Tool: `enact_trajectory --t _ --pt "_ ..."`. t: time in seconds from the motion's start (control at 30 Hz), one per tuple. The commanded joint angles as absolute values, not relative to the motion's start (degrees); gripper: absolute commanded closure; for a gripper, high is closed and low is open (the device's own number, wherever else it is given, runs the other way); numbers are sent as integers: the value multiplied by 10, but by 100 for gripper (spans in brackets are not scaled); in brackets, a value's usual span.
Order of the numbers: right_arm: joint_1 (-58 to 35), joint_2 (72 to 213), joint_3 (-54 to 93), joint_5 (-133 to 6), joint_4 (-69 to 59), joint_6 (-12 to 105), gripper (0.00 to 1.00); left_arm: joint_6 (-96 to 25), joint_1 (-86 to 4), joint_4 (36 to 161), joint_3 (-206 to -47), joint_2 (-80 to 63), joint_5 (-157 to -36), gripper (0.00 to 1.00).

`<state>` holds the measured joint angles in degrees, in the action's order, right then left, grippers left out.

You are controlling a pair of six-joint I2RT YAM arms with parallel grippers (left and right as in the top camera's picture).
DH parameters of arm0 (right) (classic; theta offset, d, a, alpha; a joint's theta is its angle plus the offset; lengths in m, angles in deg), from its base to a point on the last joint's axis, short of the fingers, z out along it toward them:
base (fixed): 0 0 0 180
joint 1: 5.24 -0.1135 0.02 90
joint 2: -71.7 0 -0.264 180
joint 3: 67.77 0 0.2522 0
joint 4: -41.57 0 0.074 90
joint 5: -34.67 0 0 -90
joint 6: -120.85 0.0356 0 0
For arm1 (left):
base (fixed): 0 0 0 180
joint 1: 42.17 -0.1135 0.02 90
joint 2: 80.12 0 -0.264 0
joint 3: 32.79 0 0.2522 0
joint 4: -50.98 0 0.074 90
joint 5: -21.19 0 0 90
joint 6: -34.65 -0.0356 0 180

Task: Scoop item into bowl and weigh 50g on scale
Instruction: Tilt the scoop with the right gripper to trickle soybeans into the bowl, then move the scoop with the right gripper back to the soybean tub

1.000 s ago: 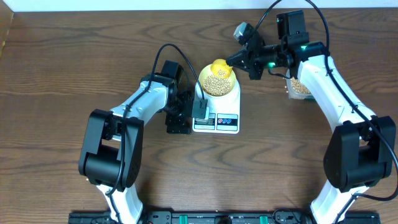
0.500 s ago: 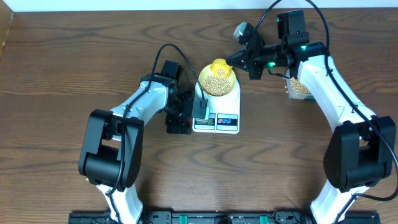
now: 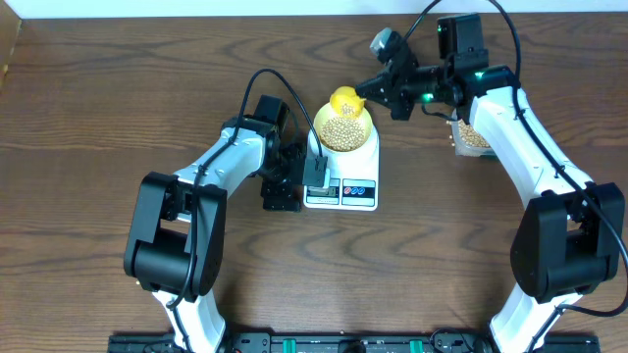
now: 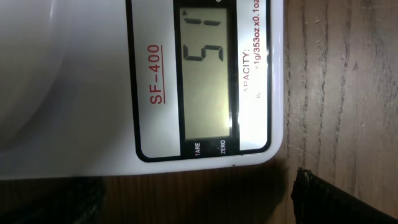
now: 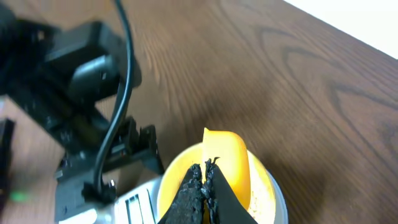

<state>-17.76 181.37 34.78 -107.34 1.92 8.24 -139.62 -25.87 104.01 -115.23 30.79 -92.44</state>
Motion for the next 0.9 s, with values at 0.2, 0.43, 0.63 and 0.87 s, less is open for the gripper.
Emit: enact_trajectory --t 0.2,0.43,0.63,0.87 --pt "-126 1796 351 -1163 78 370 99 -1404 -254 1043 -1146 314 -936 2" --pt "-21 1796 351 -1303 50 451 99 -1404 -254 1043 -1146 314 -936 2" --pt "74 1778 351 -1260 -18 477 99 -1404 -254 1043 -1146 314 -936 2" --pt "158 1683 351 -1059 -132 418 99 -1404 -254 1043 -1146 314 -936 2"
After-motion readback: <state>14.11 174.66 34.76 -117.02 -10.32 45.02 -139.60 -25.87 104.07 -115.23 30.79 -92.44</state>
